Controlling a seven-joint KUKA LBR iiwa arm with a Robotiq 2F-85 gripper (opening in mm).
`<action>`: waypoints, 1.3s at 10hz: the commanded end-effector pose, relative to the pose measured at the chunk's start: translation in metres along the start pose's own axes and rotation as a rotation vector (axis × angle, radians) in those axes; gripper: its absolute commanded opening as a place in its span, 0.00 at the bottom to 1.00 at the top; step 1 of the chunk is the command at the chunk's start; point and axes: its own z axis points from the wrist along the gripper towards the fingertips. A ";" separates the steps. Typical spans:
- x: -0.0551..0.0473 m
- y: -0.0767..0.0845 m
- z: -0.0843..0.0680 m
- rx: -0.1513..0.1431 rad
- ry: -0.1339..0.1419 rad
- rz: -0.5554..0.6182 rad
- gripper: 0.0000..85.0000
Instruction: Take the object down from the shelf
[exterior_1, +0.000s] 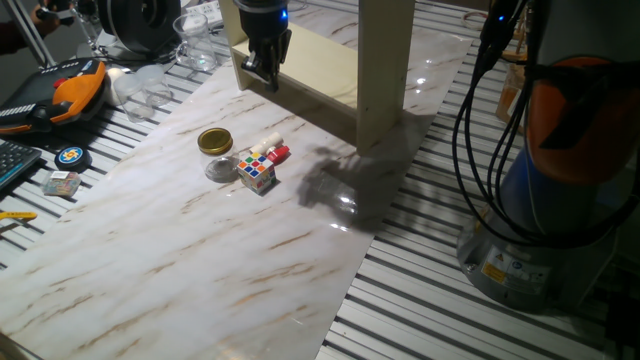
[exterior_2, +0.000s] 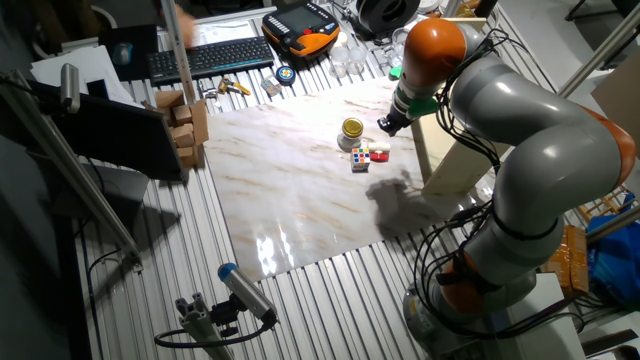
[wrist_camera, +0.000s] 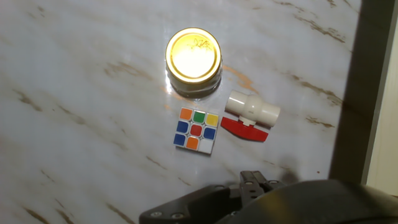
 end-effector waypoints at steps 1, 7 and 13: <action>0.000 0.000 0.000 0.001 -0.001 0.000 0.00; 0.000 0.000 0.001 0.000 -0.007 -0.005 0.00; -0.001 0.001 0.002 0.001 -0.010 -0.003 0.00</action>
